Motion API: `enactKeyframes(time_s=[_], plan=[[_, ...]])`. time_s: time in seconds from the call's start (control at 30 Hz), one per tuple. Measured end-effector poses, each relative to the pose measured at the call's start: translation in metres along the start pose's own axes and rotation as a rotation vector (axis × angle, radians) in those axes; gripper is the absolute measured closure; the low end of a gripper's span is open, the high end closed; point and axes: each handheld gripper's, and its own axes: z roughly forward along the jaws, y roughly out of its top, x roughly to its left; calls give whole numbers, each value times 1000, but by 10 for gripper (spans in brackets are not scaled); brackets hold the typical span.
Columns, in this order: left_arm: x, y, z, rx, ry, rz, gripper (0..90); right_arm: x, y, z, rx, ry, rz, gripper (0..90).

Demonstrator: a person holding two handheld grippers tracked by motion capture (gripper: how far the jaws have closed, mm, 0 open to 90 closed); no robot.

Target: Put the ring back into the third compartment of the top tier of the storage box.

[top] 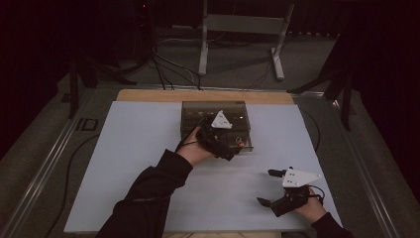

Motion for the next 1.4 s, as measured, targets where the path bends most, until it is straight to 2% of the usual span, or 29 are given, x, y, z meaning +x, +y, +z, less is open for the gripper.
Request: enactKeyframes(time_s=[0.1,0.23,0.37,0.53,0.6,0.77,0.83,1.03,1.4], plan=[[-1,-4,-6,-2,2,0,4,0,0,0,0,0,1,2],[-1,-8,-14,-6,-3,-2,2,0,0,1,3,1,0,1],[0,-14,-22,-2,6,28,2,0,0,1,5,1,2,2],[2,-23,-33,-13,7,15,0,0,0,1,7,1,3,2],[3,-26,-37,-11,20,26,0,0,0,1,7,0,4,2],[6,-34,-49,-32,38,15,0,0,0,1,7,-1,6,2],[9,-38,-52,-29,45,4,0,0,0,2,8,-1,6,1],[12,-50,-61,-19,75,8,0,0,0,2,7,-1,5,1],[16,-68,-79,-17,94,-9,0,0,0,2,9,-1,4,2]])
